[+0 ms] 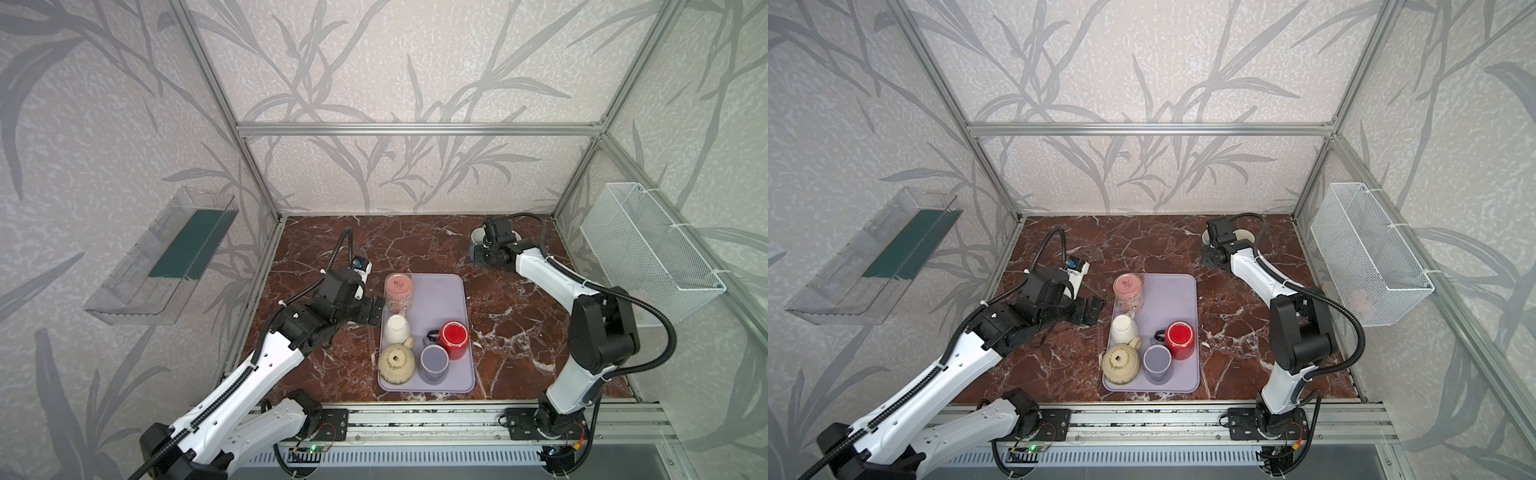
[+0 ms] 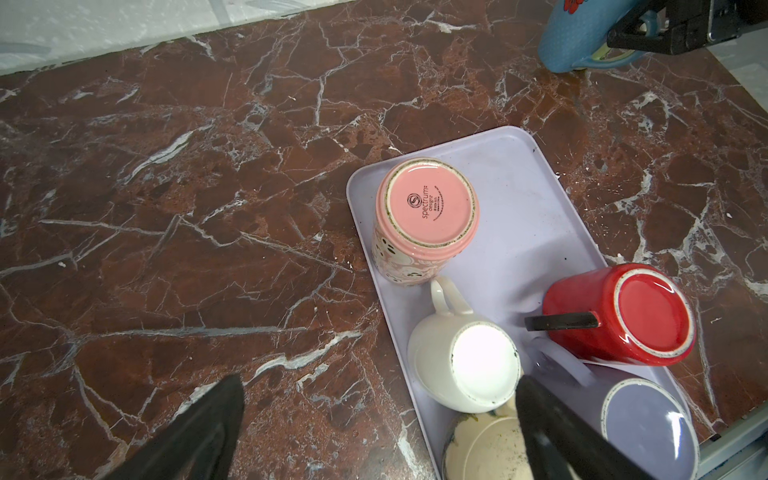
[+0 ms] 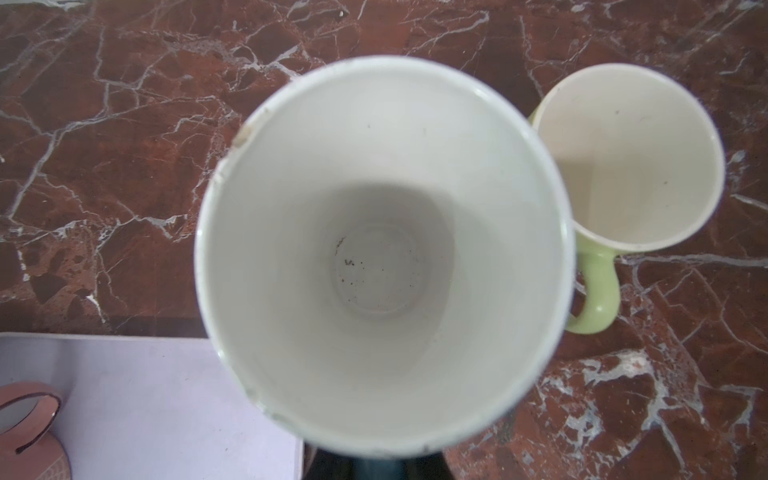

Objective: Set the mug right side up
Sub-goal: 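Lower the blue mug upright beside the green mug with the right gripper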

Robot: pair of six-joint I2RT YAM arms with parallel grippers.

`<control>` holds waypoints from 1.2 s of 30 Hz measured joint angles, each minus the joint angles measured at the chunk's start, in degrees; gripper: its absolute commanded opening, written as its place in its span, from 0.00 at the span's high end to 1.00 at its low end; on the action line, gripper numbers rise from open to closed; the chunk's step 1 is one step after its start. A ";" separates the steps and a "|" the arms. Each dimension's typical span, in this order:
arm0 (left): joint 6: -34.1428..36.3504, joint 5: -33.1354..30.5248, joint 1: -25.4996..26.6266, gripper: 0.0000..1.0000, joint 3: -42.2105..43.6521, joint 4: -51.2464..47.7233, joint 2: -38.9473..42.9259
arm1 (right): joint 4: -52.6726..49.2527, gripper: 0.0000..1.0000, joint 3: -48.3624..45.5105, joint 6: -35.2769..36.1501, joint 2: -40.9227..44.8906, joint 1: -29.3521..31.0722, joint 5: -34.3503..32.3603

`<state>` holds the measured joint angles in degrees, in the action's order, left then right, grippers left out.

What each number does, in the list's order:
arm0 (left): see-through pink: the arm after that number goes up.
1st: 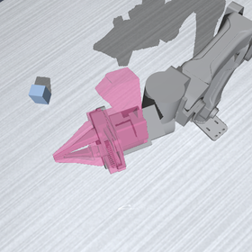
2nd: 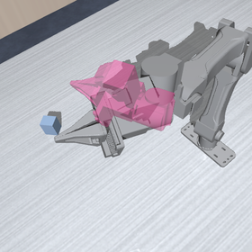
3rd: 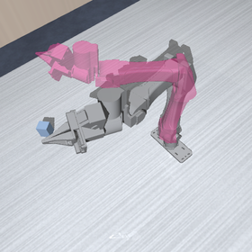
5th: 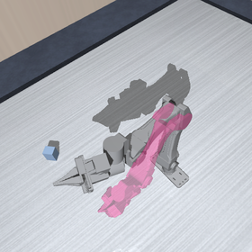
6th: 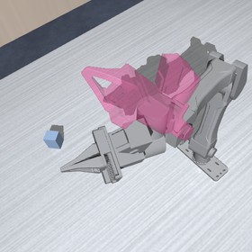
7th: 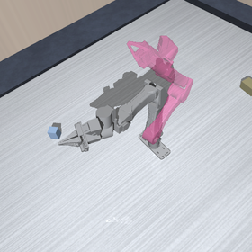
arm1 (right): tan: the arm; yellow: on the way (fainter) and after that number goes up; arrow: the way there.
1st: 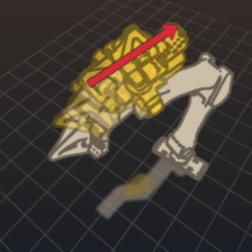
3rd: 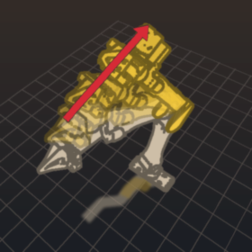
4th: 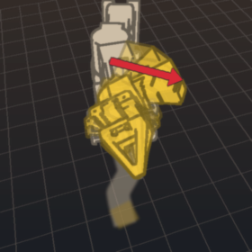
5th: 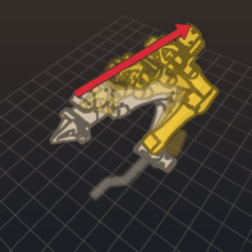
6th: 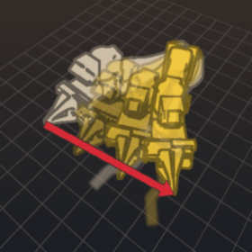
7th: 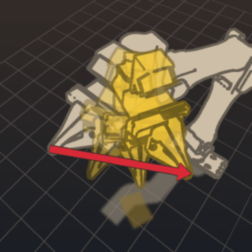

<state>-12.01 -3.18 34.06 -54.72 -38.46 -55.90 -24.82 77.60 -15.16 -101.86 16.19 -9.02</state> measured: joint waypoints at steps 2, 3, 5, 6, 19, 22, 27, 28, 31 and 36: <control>0.00 -0.20 0.00 0.01 0.33 0.13 -0.17 | 0.02 1.00 0.50 0.02 -1.49 -0.46 -0.07; 0.00 -0.28 0.00 0.01 0.48 0.24 -0.11 | -0.07 1.00 0.55 0.02 -1.97 -0.70 -0.09; 0.00 -0.46 0.00 0.01 0.74 0.55 0.02 | -0.55 1.00 0.57 0.02 -2.82 -1.22 -0.17; 0.00 -0.50 0.00 0.01 0.85 0.66 0.09 | -0.76 1.00 0.68 0.04 -3.15 -1.40 -0.17; 0.00 -2.47 0.00 0.01 1.05 0.87 0.15 | -1.18 1.00 5.90 1.81 -8.17 -2.34 -1.20; 0.00 -2.62 0.00 0.01 1.25 0.96 0.09 | -1.14 1.00 6.69 1.95 -9.51 -2.54 -1.03; -0.07 -2.64 0.00 0.01 1.22 0.85 -0.98 | -1.18 1.00 6.97 1.95 -10.95 -2.69 -0.98; -0.11 -2.71 0.00 0.01 1.22 0.76 -1.31 | -1.09 1.00 6.99 1.95 -10.99 -2.78 -0.94; -0.17 -2.73 0.00 0.01 1.22 0.68 -2.10 | -1.07 1.00 6.99 1.92 -11.02 -2.97 -0.94; -0.13 -2.49 0.00 0.01 1.22 0.46 -2.93 | -0.72 1.00 6.99 1.95 -11.19 -3.28 -0.85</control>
<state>-12.14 -5.67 34.06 -53.49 -38.00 -58.83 -25.54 84.60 -13.21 -113.06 12.91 -9.87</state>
